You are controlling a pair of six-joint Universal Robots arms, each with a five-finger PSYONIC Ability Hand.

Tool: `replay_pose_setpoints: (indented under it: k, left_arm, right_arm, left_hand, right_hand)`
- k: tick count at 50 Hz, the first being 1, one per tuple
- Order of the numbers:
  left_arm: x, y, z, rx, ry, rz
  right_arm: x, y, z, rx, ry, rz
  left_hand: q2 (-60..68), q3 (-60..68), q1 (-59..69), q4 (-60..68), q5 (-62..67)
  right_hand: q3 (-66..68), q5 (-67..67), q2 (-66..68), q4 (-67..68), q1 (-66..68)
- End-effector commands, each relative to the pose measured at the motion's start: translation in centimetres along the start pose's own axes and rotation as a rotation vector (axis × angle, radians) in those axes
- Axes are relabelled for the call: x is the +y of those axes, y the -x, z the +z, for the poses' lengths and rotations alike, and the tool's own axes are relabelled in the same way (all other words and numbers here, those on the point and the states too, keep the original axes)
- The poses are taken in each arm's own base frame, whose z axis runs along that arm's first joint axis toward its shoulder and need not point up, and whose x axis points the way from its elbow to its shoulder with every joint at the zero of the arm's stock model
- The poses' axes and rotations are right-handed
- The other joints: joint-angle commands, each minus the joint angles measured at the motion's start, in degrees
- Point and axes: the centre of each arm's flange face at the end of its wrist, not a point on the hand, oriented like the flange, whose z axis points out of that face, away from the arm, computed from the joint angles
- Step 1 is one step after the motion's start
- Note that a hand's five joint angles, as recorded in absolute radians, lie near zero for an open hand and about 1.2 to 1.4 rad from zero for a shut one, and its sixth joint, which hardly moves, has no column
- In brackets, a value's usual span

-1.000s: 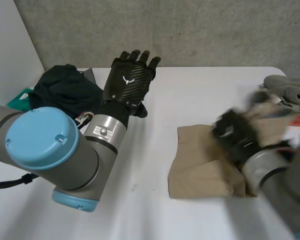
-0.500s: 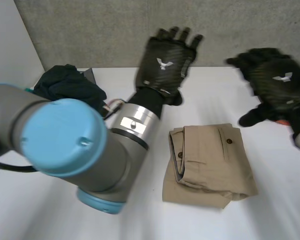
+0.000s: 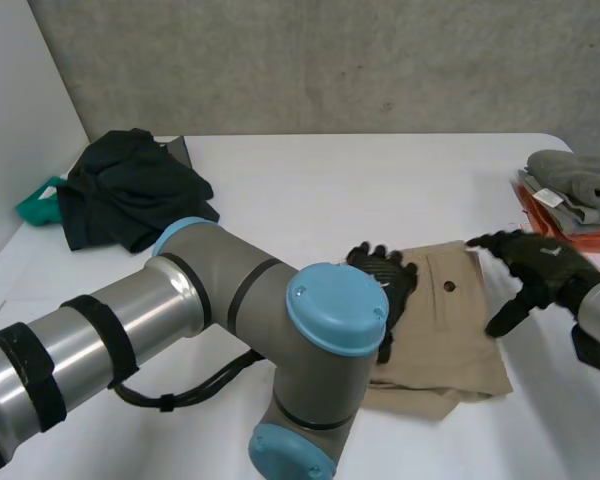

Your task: Fold the laundry.

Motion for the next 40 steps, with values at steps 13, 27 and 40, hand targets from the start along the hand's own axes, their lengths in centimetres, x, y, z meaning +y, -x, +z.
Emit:
replay_pose_setpoints:
  k: [13, 27, 40]
  left_arm:
    - [0.0, 2.5, -1.2, -0.024, 0.103, 0.066]
    - [-10.3, 8.6, -5.4, -0.008, -0.279, -0.053]
    - [-11.3, 9.1, -9.5, 0.368, -0.378, -0.158]
  right_arm:
    - [1.6, 1.3, 1.9, -0.005, 0.069, -0.233]
    - [-1.9, 4.8, -4.8, 0.049, -0.127, -0.398]
    - [5.9, 10.5, -6.9, -0.054, -0.132, -0.415]
  left_hand:
    - [3.1, 2.8, 3.9, 3.3, 2.4]
    - [1.1, 0.7, 1.9, 1.3, 0.4]
    - [1.2, 0.9, 2.1, 1.4, 0.5]
  right_hand:
    - [-1.9, -2.5, -1.9, -1.8, -2.7]
    - [-1.9, -2.5, -1.9, -1.8, -2.7]
    - [-1.9, -2.5, -1.9, -1.8, -2.7]
